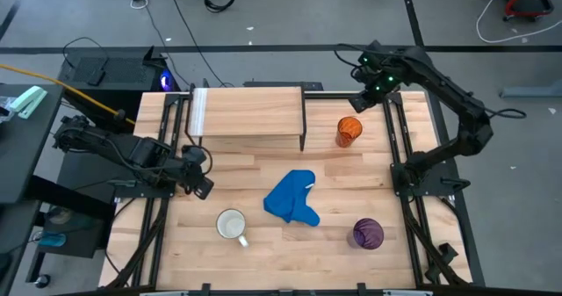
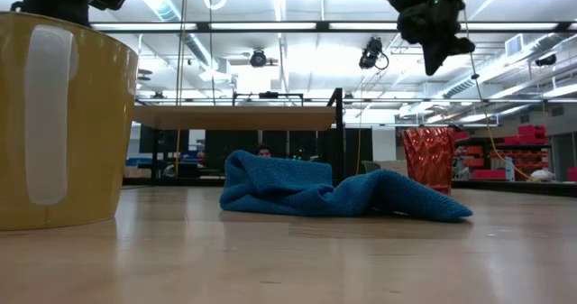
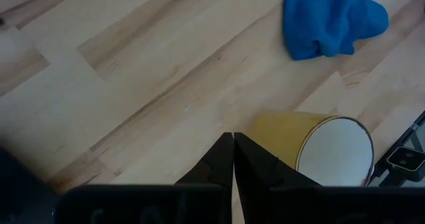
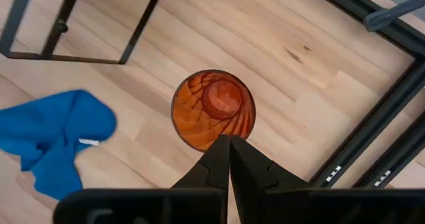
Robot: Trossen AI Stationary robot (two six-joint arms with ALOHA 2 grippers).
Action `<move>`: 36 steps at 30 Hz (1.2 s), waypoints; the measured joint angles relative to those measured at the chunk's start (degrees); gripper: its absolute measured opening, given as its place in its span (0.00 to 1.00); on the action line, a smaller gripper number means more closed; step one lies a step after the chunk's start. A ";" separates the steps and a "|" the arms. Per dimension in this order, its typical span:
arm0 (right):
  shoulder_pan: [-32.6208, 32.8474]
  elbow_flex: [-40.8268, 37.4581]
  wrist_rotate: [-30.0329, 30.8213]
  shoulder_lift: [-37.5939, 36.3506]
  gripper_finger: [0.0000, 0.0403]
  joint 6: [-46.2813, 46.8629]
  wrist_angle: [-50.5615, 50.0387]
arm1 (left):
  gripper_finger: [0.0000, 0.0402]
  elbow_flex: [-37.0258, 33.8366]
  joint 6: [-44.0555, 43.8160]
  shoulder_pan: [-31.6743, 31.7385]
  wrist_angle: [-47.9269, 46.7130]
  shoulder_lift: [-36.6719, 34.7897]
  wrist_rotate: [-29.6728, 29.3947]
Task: Stack small to large cups/mugs on shelf
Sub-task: Move the orange glass to the center of the table
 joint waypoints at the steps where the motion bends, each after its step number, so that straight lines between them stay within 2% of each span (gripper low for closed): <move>1: 0.02 0.00 0.01 0.45 0.07 -0.31 0.00 | 0.06 0.00 0.00 0.00 -0.02 0.00 -0.28; 11: 0.44 -0.04 3.72 4.46 0.24 -1.52 -0.17 | 0.03 0.02 0.07 0.00 -0.04 0.00 -1.41; 15: 0.44 -3.85 4.92 3.98 0.28 -1.40 1.24 | 0.03 0.02 0.09 -0.02 -0.04 0.00 -1.42; 19: 0.42 -11.86 4.96 2.17 0.28 -1.84 5.29 | 0.04 0.02 0.10 0.00 -0.04 0.00 -1.44; 23: 0.44 -16.63 4.94 0.20 0.28 -0.14 10.54 | 0.06 0.02 0.15 0.00 -0.04 0.00 -1.44; 36: 0.37 -22.25 5.23 0.08 0.28 1.48 17.89 | 0.05 0.02 0.09 0.00 -0.02 0.02 -1.44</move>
